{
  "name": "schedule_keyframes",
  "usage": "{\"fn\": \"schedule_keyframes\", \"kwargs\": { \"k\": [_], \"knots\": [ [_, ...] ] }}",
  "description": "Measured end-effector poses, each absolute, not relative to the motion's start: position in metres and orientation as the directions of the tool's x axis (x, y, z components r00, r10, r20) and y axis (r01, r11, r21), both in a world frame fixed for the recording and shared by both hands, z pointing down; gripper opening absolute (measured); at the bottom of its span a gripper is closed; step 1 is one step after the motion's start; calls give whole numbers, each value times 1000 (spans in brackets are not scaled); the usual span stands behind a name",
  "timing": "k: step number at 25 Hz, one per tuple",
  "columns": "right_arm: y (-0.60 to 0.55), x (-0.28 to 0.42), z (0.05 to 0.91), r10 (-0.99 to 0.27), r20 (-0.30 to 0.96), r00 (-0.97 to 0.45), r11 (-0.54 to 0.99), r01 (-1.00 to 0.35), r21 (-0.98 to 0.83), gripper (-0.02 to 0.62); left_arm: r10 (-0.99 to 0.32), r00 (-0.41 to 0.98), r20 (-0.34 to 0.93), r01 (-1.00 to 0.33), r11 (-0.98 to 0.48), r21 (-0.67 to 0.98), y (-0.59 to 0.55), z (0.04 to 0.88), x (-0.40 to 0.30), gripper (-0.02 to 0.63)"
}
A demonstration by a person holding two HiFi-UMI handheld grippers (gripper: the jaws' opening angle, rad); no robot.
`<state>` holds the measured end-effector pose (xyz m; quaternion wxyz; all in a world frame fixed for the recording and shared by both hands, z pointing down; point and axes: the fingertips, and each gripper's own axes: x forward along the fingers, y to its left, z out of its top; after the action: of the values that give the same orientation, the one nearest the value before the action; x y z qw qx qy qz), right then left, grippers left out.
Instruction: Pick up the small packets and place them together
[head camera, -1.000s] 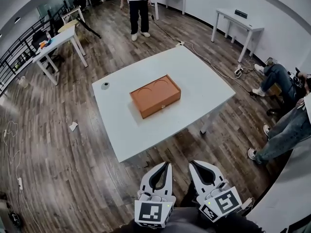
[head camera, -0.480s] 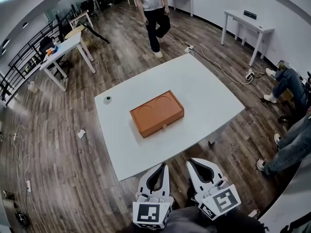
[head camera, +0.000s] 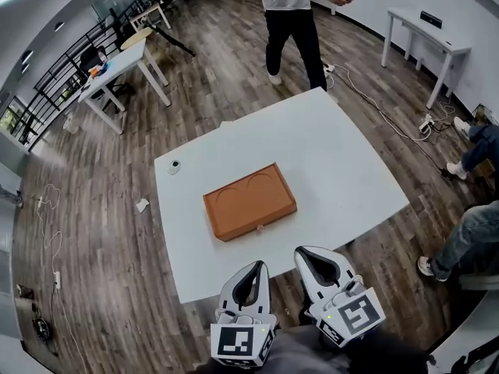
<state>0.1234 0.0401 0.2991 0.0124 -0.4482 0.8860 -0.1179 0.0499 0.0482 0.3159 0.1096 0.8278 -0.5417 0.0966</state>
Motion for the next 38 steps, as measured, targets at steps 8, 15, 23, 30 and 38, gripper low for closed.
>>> {"fn": "schedule_keyframes", "kwargs": {
  "k": [8, 15, 23, 30, 38],
  "knots": [
    [15, 106, 318, -702, 110, -703, 665, -704, -249, 5, -914, 263, 309, -965, -253, 73, 33, 328, 35, 3],
    [-10, 80, 312, -676, 112, -728, 699, -682, -214, 5, -934, 225, 278, -974, -209, 88, 10, 324, 9, 3],
    [-40, 44, 300, -693, 83, -716, 699, -695, -169, 5, -943, 241, 229, -971, -230, 71, -22, 312, -26, 3],
    [-51, 25, 293, -709, 64, -702, 690, -710, -140, 5, -945, 241, 222, -970, -230, 72, -32, 308, -47, 3],
    [-53, 25, 306, -709, 73, -702, 690, -711, -139, 5, -947, 230, 225, -973, -220, 71, -34, 319, -49, 3]
  ]
}}
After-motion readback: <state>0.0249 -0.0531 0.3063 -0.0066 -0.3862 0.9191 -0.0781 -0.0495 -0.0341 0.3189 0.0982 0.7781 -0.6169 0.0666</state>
